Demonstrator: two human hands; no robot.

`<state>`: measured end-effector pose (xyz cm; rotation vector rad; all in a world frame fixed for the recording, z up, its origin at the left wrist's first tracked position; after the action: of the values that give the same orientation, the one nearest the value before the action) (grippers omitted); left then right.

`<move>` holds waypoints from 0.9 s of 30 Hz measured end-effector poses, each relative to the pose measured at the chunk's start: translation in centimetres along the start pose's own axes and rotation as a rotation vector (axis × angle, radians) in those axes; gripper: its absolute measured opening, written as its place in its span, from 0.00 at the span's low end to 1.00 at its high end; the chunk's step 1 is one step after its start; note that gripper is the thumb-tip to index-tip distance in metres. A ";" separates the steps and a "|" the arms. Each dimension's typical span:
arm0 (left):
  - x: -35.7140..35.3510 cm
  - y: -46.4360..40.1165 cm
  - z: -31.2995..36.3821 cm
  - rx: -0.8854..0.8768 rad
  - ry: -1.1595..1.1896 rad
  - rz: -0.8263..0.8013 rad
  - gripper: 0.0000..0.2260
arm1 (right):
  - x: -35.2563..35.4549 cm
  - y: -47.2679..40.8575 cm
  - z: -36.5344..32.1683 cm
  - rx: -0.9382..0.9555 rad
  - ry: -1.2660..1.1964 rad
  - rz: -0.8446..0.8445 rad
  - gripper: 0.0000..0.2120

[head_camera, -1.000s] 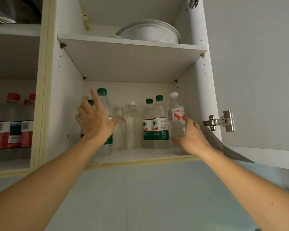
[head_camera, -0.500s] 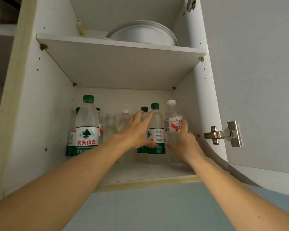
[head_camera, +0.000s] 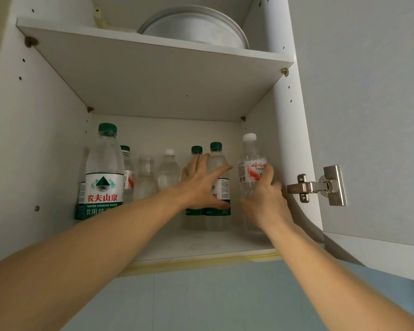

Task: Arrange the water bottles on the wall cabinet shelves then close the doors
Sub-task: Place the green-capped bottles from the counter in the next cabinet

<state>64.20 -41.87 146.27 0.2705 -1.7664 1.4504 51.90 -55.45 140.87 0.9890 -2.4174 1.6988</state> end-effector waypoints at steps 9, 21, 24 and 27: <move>-1.4 -0.3 -0.1 0.100 -0.159 0.035 0.46 | 0.2 0.1 -0.1 -0.002 -0.003 -0.006 0.36; -1.5 0.4 -0.3 -0.042 -0.361 0.125 0.53 | 0.3 0.2 -0.1 0.004 -0.016 -0.011 0.37; -1.2 0.8 -0.7 -0.144 -0.494 0.143 0.56 | 0.2 0.2 -0.1 0.006 -0.028 0.001 0.35; -1.3 1.1 -0.7 -0.132 -0.517 0.146 0.56 | 0.2 0.2 0.0 0.015 -0.031 0.001 0.35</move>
<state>64.65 -41.33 144.62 0.4890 -2.3276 1.4418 51.60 -55.52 140.78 1.0237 -2.4275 1.7176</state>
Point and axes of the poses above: each hand's wrist, its own y-axis away from the middle knuckle, its own x-axis out of the back of the hand, z = x × y, the point moved 4 cm from there along -y, towards the middle knuckle, and after that the axes turned 15 degrees about x, right-handed, at the moved point
